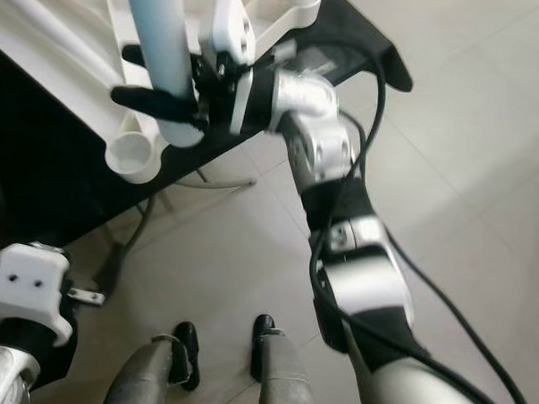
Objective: Building children table
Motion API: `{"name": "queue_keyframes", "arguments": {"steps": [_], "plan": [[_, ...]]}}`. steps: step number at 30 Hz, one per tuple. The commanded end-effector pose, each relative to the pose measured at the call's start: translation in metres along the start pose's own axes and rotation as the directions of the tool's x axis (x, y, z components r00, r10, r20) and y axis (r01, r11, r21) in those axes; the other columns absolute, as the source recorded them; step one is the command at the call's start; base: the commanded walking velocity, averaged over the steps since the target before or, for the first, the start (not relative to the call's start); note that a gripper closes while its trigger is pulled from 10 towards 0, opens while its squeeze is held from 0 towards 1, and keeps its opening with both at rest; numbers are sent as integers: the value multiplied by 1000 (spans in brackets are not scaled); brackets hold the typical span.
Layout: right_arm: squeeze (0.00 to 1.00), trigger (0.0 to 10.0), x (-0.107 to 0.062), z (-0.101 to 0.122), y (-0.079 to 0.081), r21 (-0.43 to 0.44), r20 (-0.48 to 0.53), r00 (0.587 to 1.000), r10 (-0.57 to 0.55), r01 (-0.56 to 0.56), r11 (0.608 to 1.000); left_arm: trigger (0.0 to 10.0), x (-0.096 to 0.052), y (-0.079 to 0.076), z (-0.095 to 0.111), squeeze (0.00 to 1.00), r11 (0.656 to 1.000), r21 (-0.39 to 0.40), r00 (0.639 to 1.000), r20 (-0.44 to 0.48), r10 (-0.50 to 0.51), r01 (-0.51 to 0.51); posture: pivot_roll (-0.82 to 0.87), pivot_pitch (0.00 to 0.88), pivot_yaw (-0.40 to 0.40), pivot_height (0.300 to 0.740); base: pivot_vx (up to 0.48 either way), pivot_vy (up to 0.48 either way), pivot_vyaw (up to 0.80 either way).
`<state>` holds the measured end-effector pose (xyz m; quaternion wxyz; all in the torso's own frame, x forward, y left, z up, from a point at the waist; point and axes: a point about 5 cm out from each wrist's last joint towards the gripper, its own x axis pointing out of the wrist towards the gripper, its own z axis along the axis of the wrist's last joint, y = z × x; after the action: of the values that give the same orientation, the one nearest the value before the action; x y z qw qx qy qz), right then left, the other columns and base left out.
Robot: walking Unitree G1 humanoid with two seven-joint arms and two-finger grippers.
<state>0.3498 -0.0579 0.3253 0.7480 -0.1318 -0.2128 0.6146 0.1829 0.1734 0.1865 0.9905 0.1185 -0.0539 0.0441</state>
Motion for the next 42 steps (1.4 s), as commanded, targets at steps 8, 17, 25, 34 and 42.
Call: {"name": "queue_keyframes", "arguments": {"steps": [8, 17, 25, 34, 42], "plan": [[0, 10000, -18, -26, 20, 127, -102, 935, -339, 351, 928, 10000, 23, 19, 11, 0, 997, -5, 995, 64, 73, -73, 1, 242, -37, 740, 0, 0, 0], [0, 10000, -32, -43, 67, 235, -106, 883, -457, 469, 851, 10000, 38, 14, 12, 0, 996, -85, 995, 92, 48, -40, -13, 167, -6, 740, 60, 0, 178], [0, 10000, -30, -42, 72, 237, -130, 899, -418, 438, 867, 10000, 45, 13, 14, 0, 988, -154, 994, 103, 48, -32, -12, 144, -2, 740, 315, 0, 300], [0, 10000, -29, -38, 80, 206, -160, 869, -469, 494, 845, 10000, 49, 7, 12, 0, 983, -182, 994, 107, 21, -2, -22, 122, 0, 740, 323, 0, 178], [0, 10000, -32, -39, 81, 200, -181, 866, -466, 496, 845, 10000, 48, 2, 6, 0, 983, -182, 996, 85, -8, 23, -23, 119, 1, 740, 66, 0, 0]]}}
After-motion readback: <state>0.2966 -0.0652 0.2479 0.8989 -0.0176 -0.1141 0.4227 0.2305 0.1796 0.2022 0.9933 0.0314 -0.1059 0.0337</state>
